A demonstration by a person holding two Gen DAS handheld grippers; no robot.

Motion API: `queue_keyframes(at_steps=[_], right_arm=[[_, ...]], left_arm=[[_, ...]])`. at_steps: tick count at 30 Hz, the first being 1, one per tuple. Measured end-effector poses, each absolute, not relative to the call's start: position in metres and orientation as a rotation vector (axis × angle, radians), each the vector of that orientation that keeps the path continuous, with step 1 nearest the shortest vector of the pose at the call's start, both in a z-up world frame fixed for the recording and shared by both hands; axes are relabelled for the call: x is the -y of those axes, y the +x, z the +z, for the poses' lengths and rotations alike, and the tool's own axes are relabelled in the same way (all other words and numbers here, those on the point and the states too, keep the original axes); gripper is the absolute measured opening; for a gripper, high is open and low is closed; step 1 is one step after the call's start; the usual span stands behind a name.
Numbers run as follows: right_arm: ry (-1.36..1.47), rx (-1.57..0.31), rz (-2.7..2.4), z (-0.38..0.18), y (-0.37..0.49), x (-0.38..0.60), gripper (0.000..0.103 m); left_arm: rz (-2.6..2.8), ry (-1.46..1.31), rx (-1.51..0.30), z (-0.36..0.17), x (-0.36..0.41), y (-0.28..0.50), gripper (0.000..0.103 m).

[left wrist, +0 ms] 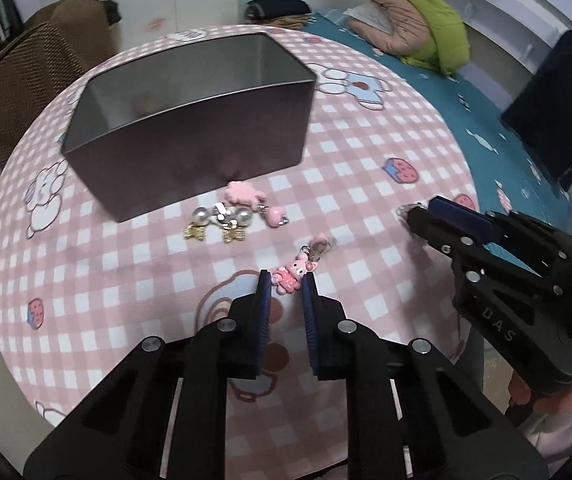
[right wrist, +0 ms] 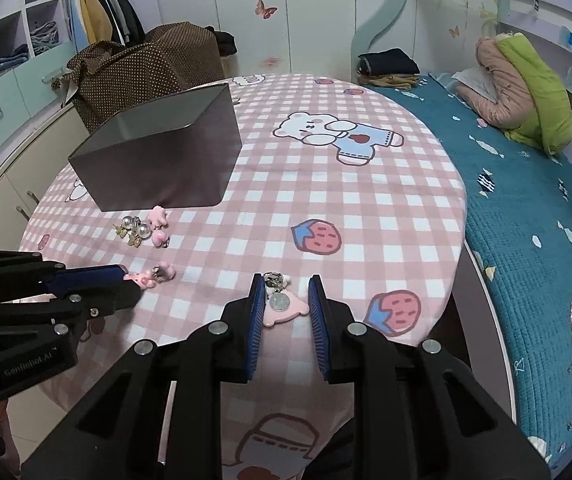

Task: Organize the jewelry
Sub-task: 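Grasp the pink bunny charm with the left tool while the right grasps a pink charm, then carry the pink bunny charm over the tin with the left tool and release it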

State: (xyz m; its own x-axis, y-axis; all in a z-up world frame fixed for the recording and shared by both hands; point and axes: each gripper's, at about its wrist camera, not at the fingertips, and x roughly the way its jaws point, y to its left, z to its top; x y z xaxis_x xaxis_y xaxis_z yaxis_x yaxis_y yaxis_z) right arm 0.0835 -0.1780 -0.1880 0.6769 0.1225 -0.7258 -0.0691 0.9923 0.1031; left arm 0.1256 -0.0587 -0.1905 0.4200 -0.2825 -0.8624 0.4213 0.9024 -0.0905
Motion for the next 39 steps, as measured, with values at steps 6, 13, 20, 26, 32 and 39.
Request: queue_keyframes(at_steps=[6, 13, 20, 26, 32, 39], right_arm=[[0.088, -0.817, 0.097, -0.185, 0.087, 0.185, 0.021], [0.101, -0.779, 0.084, -0.169, 0.097, 0.187, 0.021], [0.076, -0.716, 0.096, -0.148, 0.105, 0.179, 0.021], [0.082, -0.748, 0.089, -0.157, 0.106, 0.180, 0.021], [0.083, -0.786, 0.098, -0.169, 0.105, 0.178, 0.021], [0.083, -0.784, 0.106, -0.169, 0.105, 0.177, 0.021]], left_arm=[[-0.465, 0.081, -1.033, -0.175, 0.045, 0.124, 0.016], [-0.490, 0.006, -0.967, -0.145, 0.029, 0.125, 0.000], [-0.510, 0.015, -0.917, -0.131, 0.023, 0.127, 0.001], [-0.467, 0.097, -0.986, -0.167, 0.031, 0.125, 0.034], [-0.415, 0.230, -0.987, -0.190, 0.053, 0.117, 0.034], [-0.412, 0.146, -0.955, -0.184, 0.044, 0.122, 0.016]])
